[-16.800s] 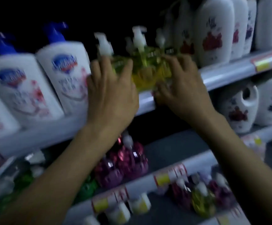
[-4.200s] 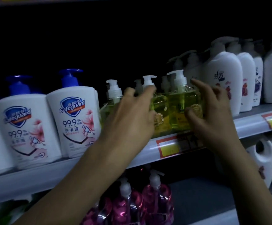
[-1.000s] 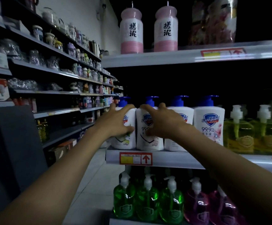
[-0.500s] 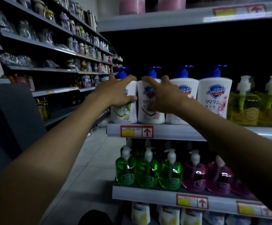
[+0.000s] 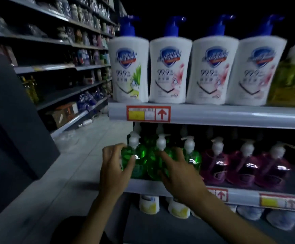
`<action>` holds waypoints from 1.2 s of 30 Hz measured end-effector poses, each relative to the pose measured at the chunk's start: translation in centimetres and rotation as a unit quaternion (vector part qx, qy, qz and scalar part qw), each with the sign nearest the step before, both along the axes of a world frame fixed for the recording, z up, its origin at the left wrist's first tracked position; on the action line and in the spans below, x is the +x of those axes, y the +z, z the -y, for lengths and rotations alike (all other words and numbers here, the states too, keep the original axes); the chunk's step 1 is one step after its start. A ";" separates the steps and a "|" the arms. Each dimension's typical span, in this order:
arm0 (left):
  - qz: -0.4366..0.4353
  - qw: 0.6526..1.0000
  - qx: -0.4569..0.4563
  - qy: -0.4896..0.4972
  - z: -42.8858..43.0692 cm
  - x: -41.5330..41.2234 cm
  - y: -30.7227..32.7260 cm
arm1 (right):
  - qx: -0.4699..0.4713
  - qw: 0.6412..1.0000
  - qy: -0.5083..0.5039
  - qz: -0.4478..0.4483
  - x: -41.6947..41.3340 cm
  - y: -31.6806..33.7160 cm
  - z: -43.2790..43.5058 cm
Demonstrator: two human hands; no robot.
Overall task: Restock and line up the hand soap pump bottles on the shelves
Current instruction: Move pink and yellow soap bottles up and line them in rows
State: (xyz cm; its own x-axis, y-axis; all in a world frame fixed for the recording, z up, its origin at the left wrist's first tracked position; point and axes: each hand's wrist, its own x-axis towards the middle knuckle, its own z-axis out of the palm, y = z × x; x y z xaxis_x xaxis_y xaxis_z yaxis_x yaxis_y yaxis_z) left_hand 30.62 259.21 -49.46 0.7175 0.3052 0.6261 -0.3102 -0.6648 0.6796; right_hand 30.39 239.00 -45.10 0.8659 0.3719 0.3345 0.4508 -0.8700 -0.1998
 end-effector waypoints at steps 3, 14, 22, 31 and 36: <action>-0.077 0.995 0.045 -0.048 -0.5 1.4 -0.1 | -0.036 0.999 -0.011 -0.020 2.4 -0.8 -1.1; -0.099 0.980 0.149 -0.091 -0.7 3.5 -0.9 | -0.135 0.989 -0.015 -0.051 5.5 -0.9 -2.5; -0.136 0.976 0.131 -0.109 -0.2 2.0 0.3 | -0.047 0.996 0.048 -0.055 2.9 -0.2 -1.0; 0.028 0.977 0.193 -0.090 8.1 0.2 0.7 | 0.062 0.989 -0.129 0.047 -0.3 -1.1 10.9; -0.050 0.954 0.267 -0.125 12.6 1.9 0.6 | 0.006 0.994 -0.098 -0.044 2.3 -0.7 13.7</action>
State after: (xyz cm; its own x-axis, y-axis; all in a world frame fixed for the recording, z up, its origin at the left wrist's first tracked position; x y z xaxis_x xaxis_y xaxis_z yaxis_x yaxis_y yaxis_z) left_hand 32.51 246.65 -48.91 0.7901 -0.2258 0.5699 -0.4555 -0.8383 0.2994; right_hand 32.73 225.31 -45.83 0.9477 0.1894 0.2568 0.2527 -0.9369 -0.2417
